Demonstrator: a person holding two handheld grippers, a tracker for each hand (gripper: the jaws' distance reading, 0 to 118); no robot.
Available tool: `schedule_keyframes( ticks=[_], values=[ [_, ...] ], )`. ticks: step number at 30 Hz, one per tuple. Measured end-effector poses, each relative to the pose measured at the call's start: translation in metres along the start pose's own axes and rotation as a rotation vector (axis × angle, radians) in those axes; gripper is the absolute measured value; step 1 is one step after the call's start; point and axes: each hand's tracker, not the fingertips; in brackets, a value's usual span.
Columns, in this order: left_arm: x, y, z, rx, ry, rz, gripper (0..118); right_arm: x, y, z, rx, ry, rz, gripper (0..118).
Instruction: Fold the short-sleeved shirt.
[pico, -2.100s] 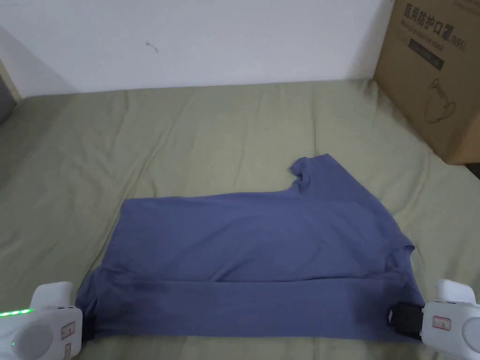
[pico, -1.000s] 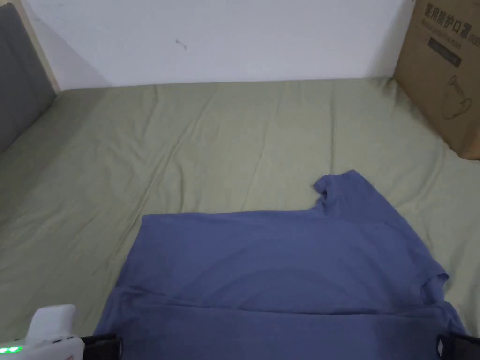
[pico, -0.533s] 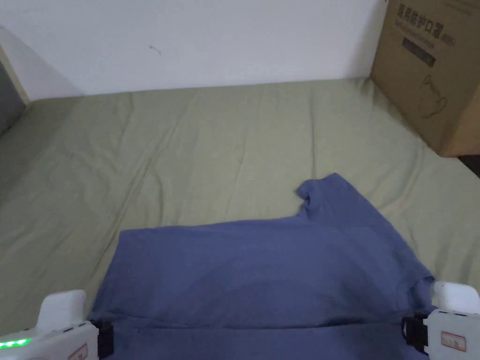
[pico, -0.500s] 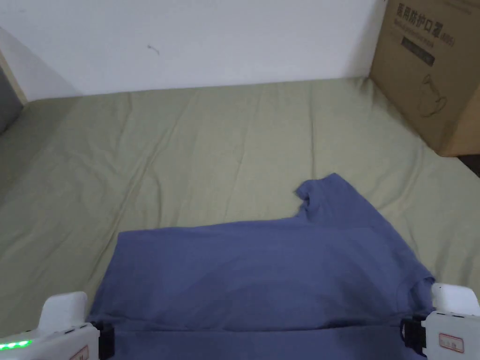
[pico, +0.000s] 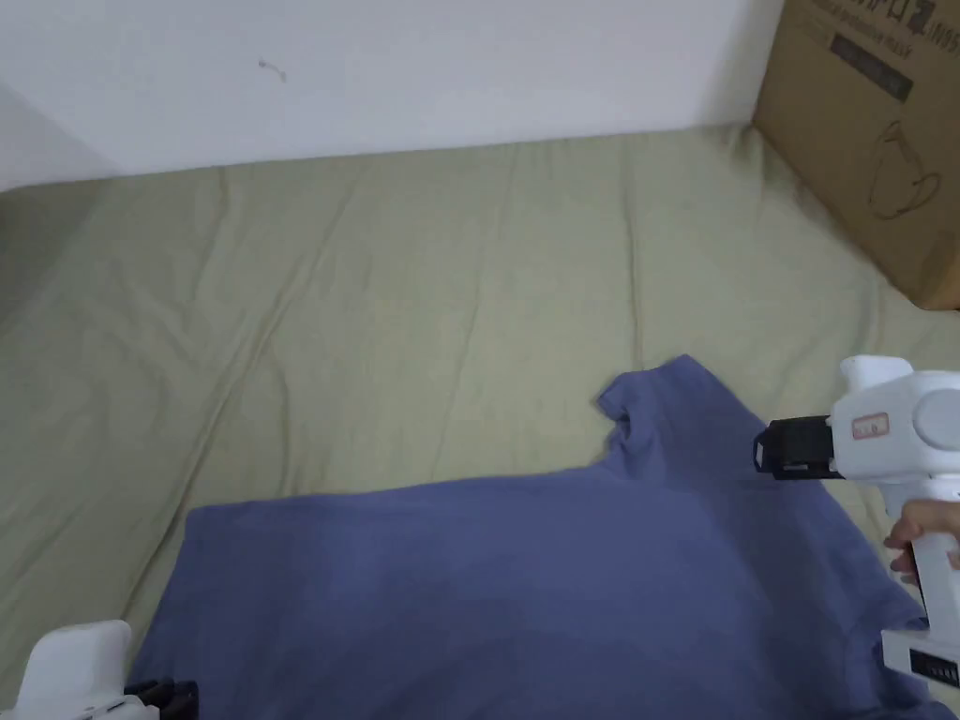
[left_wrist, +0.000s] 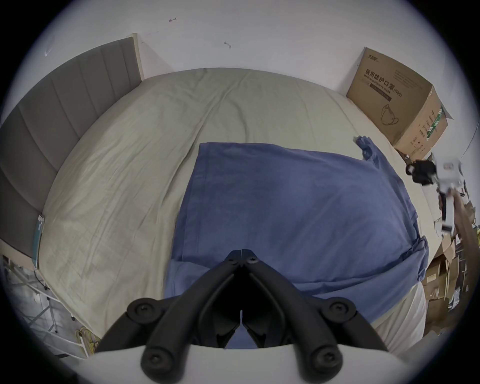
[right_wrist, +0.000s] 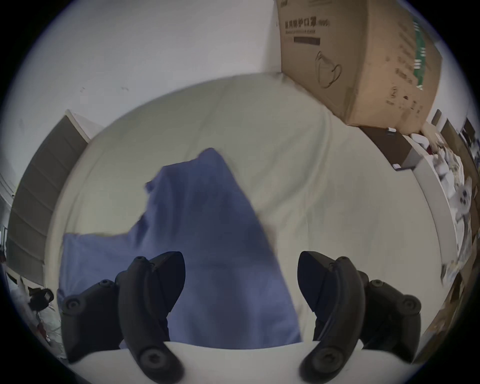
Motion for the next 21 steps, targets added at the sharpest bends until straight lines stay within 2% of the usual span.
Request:
schedule_keyframes(
  ticks=[2, 4, 6, 7, 9, 10, 11, 12, 13, 14, 15, 16, 18, 21],
  values=[
    [-0.001, -0.002, -0.007, -0.018, 0.003, -0.004, 0, 0.000, 0.009, -0.027, -0.069, -0.055, -0.018, 93],
    [-0.002, -0.002, -0.010, -0.027, 0.009, -0.001, 0, 0.000, 0.007, -0.048, -0.106, -0.032, 0.039, 90],
    [-0.005, -0.003, -0.012, -0.032, 0.013, 0.003, 0, -0.004, 0.002, -0.061, -0.151, -0.076, 0.084, 87],
    [-0.007, -0.002, -0.013, -0.039, 0.021, 0.005, 0, -0.005, 0.000, -0.057, -0.118, -0.059, 0.059, 84],
    [-0.009, -0.001, -0.012, -0.035, 0.023, 0.004, 0, -0.007, 0.001, -0.049, -0.103, -0.061, 0.063, 65],
    [-0.010, 0.002, -0.012, -0.032, 0.024, 0.004, 0, -0.008, 0.001, -0.045, -0.095, -0.060, 0.076, 46],
    [-0.012, 0.006, -0.013, -0.021, 0.027, 0.010, 1, -0.008, 0.001, -0.040, -0.086, -0.054, 0.085, 6],
    [-0.015, 0.012, -0.014, -0.013, 0.024, 0.022, 13, -0.009, 0.002, -0.039, -0.083, -0.045, 0.086, 1],
    [-0.017, 0.018, -0.014, -0.013, 0.022, 0.033, 34, -0.011, 0.002, -0.040, -0.092, -0.034, 0.083, 1],
    [-0.020, 0.026, -0.016, -0.021, 0.023, 0.037, 68, -0.013, 0.002, -0.042, -0.100, -0.047, 0.093, 1],
    [-0.021, 0.036, -0.020, -0.022, 0.018, 0.037, 91, -0.015, 0.003, -0.043, -0.102, -0.053, 0.099, 1],
    [-0.023, 0.044, -0.025, -0.007, 0.011, 0.032, 105, -0.015, 0.003, -0.043, -0.107, -0.057, 0.097, 1],
    [-0.028, 0.071, -0.041, 0.011, 0.011, 0.028, 105, -0.011, 0.005, -0.041, -0.111, -0.048, 0.047, 1],
    [-0.035, 0.118, -0.080, 0.000, -0.001, 0.063, 106, -0.007, 0.004, -0.042, -0.109, -0.033, 0.030, 1]
  ],
)
